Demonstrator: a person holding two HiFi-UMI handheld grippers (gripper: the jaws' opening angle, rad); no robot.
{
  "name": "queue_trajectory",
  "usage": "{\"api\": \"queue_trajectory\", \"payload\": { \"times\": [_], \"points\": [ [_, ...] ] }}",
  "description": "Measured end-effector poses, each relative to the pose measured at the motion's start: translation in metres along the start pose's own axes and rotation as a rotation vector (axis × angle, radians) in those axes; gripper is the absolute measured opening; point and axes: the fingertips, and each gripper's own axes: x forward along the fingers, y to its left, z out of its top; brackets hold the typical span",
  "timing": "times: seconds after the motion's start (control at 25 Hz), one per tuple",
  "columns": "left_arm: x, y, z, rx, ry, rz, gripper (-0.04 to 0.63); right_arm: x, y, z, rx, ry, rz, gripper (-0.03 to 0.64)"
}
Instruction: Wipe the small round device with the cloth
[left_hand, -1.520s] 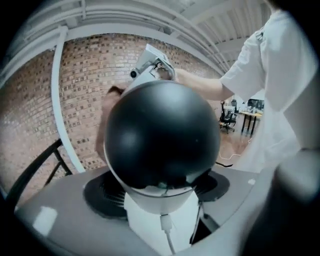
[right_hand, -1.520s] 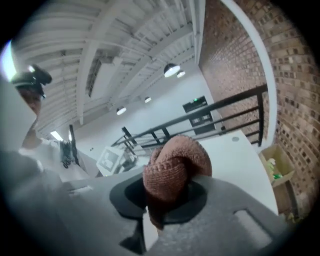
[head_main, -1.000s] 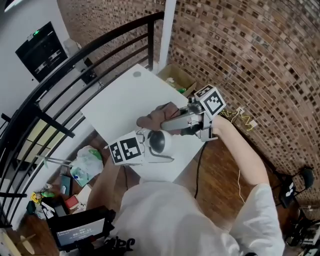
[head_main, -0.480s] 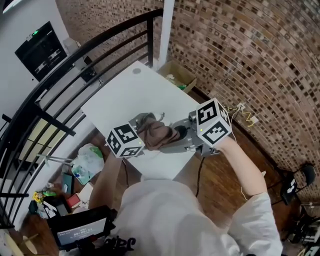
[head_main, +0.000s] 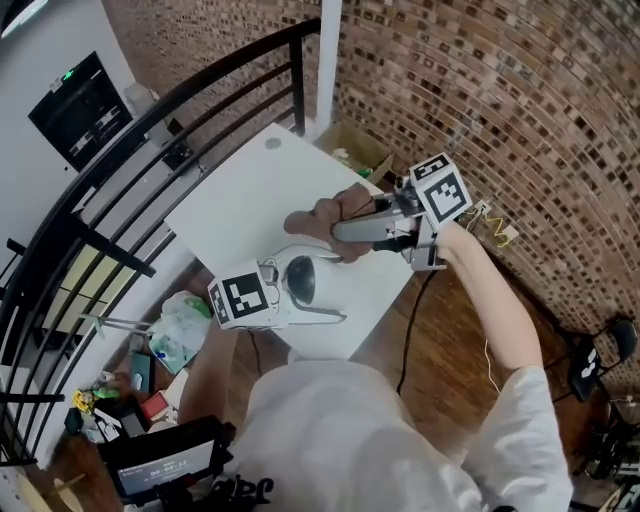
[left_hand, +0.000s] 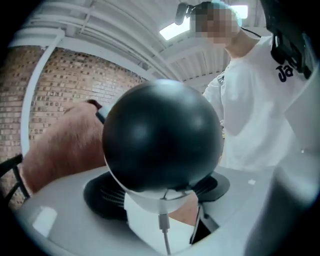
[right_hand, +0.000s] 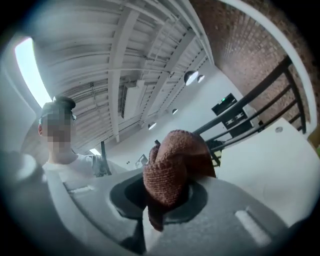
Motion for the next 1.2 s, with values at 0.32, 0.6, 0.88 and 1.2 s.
{"api": "queue_trajectory", "payload": {
  "times": [0.32, 0.6, 0.88, 1.2],
  "points": [
    [-0.004, 0.006, -0.002, -0.027, -0.005, 0.059, 0.403, 0.018, 0.026, -0.019, 0.066, 0.045, 0.161, 0.026],
    [-0.020, 0.040, -0.010, -0.180, -0.031, 0.224, 0.403, 0.036, 0.069, -0.035, -0.033, 0.098, 0.139, 0.025],
    [-0.024, 0.056, -0.024, -0.259, 0.021, 0.311, 0.403, 0.067, 0.051, -0.086, -0.168, 0.399, -0.126, 0.025],
    [-0.024, 0.028, -0.014, -0.187, -0.058, 0.176, 0.403, 0.022, 0.046, -0.037, -0.063, 0.119, -0.060, 0.025]
  ]
}}
